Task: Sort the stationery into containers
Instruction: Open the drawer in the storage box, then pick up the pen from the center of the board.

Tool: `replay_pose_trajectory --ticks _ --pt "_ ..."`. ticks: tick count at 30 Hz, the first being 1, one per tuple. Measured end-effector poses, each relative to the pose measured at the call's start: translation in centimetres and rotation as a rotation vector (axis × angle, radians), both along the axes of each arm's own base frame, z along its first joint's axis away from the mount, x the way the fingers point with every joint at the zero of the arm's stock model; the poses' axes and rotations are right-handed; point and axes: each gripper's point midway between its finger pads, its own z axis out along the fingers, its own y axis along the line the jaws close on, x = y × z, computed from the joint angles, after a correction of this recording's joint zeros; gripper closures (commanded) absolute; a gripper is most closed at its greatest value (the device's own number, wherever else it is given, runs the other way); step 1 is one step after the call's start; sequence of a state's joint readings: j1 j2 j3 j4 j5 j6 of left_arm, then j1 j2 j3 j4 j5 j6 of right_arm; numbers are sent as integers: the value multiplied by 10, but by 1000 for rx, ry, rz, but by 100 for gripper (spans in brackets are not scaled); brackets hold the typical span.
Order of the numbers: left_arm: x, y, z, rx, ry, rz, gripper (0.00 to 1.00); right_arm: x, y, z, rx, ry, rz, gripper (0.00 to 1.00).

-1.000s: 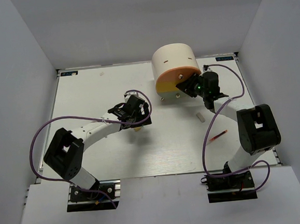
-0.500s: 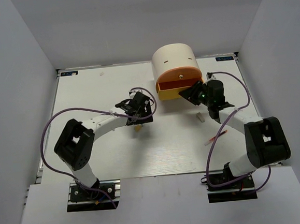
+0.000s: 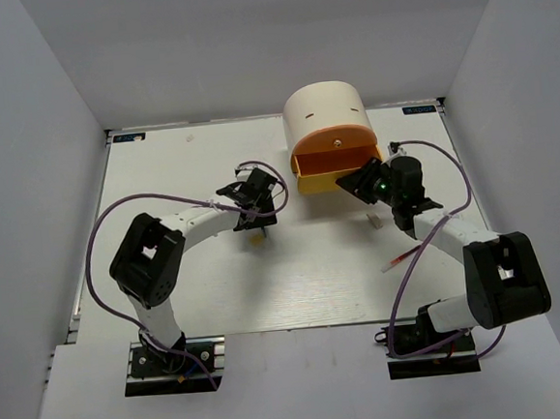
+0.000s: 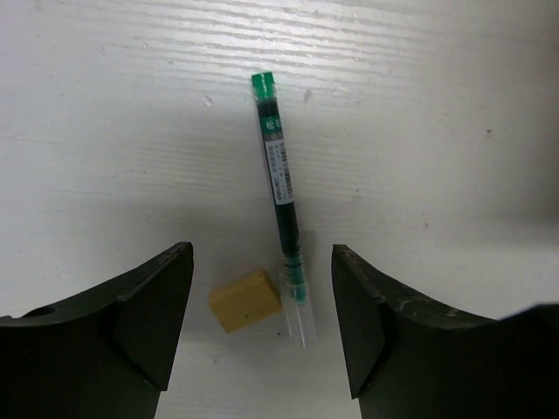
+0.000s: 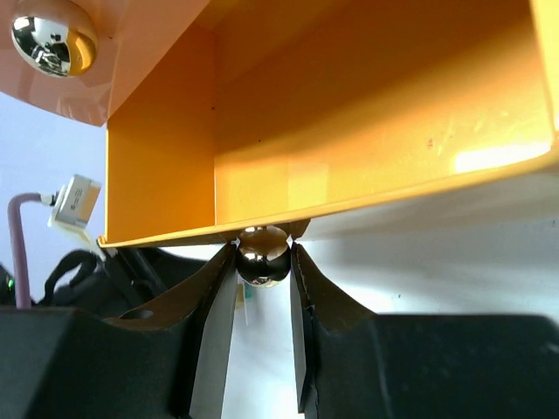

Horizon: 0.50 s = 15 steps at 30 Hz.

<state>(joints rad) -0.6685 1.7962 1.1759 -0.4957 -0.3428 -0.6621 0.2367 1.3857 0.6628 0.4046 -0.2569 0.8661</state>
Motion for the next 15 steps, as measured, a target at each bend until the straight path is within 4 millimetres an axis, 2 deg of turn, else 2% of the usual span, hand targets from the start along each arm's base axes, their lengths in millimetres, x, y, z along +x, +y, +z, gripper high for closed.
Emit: replay_pose_trajectory --ticks 1,2,4,5,7,9,15 --pt "2 2 0 -1 -2 7 26 -2 0 0 1 2 0 81" --pt "4 3 -1 -1 -2 12 26 -3 -1 0 1 4 -1 71" --pt "9 4 -3 -2 -3 22 26 -4 -1 0 4 4 -2 59" --pt "12 4 -4 -2 -2 27 26 -4 -1 0 6 6 -3 48" --pt "17 4 -7 -2 0 34 26 -6 -1 -2 11 20 -7 39" --pt "22 2 -10 -4 2 36 26 -8 -2 -5 8 32 -6 37" --pt "27 -2 -20 -10 19 37 44 -11 -1 -9 3 49 2 37"
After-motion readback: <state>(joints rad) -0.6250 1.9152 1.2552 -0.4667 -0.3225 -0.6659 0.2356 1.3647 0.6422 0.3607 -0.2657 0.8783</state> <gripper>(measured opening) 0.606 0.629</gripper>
